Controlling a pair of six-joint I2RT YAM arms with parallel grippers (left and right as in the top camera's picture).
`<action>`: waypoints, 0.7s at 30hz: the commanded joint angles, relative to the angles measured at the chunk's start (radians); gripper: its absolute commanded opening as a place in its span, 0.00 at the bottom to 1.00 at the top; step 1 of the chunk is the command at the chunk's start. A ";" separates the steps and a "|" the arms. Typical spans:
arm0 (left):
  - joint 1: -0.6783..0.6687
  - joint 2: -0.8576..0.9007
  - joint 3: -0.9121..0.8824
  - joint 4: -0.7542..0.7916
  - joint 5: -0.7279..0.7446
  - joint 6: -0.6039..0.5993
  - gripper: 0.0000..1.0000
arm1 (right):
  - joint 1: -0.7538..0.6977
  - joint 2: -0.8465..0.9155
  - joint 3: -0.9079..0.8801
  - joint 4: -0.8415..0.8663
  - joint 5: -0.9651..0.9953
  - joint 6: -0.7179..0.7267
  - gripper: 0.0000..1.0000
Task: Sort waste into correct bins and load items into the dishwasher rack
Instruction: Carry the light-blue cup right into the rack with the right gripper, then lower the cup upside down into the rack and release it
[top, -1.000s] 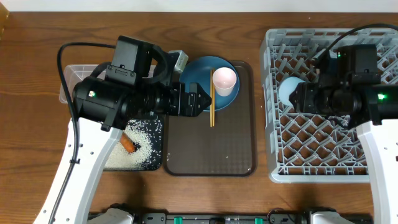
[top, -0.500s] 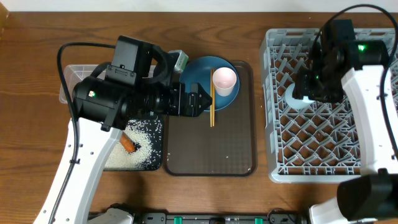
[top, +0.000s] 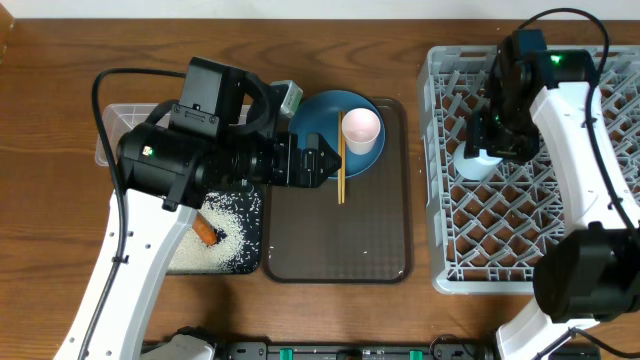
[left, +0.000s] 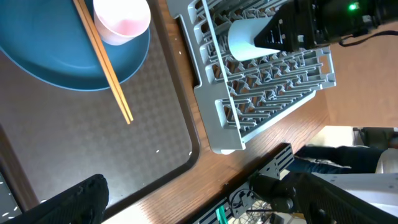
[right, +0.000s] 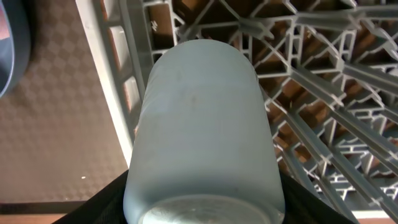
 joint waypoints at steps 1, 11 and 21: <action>0.002 0.000 -0.007 0.001 -0.011 0.014 0.98 | -0.022 -0.002 0.019 0.010 -0.031 -0.024 0.09; 0.002 0.000 -0.007 0.001 -0.011 0.014 0.98 | 0.029 -0.002 -0.015 0.029 -0.027 -0.023 0.09; 0.002 0.000 -0.008 0.001 -0.011 0.014 0.98 | 0.031 -0.002 -0.085 0.029 -0.014 -0.023 0.08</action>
